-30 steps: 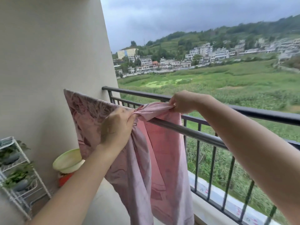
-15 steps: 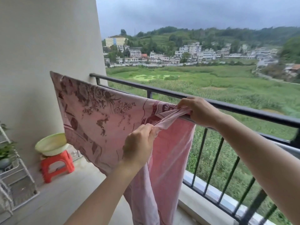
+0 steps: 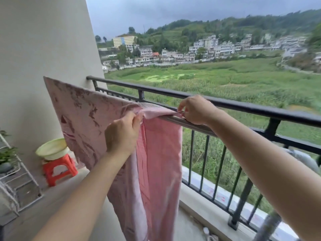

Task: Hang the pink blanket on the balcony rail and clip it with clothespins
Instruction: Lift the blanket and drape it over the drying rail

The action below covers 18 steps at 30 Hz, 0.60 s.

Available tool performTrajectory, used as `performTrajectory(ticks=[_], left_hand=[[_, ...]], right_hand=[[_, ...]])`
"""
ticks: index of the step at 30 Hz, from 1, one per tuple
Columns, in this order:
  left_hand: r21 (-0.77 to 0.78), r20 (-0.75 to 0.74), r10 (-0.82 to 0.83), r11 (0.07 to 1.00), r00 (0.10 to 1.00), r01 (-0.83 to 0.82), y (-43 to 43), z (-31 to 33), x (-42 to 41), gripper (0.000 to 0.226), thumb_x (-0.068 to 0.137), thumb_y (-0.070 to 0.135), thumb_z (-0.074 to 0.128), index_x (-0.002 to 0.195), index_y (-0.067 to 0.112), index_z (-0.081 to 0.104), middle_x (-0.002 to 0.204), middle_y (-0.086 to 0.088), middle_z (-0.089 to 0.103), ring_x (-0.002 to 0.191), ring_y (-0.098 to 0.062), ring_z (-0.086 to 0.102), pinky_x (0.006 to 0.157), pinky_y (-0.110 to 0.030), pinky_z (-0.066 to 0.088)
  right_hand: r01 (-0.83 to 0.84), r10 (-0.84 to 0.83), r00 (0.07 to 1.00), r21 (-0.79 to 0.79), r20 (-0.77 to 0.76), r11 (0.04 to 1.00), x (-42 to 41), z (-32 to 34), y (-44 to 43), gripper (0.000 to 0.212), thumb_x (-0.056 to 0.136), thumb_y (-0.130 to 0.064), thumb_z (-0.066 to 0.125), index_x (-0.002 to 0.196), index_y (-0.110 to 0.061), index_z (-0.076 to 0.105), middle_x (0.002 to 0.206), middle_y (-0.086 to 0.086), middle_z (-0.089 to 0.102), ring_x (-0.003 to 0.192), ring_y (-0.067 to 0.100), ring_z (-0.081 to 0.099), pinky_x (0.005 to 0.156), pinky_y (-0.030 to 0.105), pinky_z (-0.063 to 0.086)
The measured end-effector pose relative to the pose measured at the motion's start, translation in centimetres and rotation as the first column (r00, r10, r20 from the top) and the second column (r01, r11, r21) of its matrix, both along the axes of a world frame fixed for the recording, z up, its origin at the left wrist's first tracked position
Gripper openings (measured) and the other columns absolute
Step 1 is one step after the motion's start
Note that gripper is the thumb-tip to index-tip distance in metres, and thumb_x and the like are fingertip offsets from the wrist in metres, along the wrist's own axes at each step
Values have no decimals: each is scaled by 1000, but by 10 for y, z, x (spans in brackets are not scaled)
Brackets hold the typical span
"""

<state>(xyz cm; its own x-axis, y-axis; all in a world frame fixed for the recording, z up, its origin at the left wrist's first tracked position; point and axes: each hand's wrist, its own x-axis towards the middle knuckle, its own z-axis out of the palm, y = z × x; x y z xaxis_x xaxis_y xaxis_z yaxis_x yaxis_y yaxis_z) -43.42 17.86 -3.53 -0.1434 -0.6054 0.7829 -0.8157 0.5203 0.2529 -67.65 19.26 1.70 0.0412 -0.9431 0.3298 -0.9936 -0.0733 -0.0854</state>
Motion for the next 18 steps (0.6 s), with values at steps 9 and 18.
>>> performTrajectory(ticks=[9,18], left_hand=[[239,-509,-174,912,843,332,50,62,-66,34,97,40,52,73,17,55,61,5,53,55,-6,47,55,-28,37],[308,131,61,946,990,-99,75,46,-10,37,74,1,57,103,24,48,94,-3,64,83,-28,59,70,-39,52]], right_hand=[[-233,237,970,-87,46,969,22,-14,40,74,76,-68,66,133,-24,47,118,-2,51,94,16,55,73,31,51],[-35,196,824,-298,532,954,15,8,49,25,98,-15,53,120,-9,62,116,14,67,103,30,61,78,34,50]])
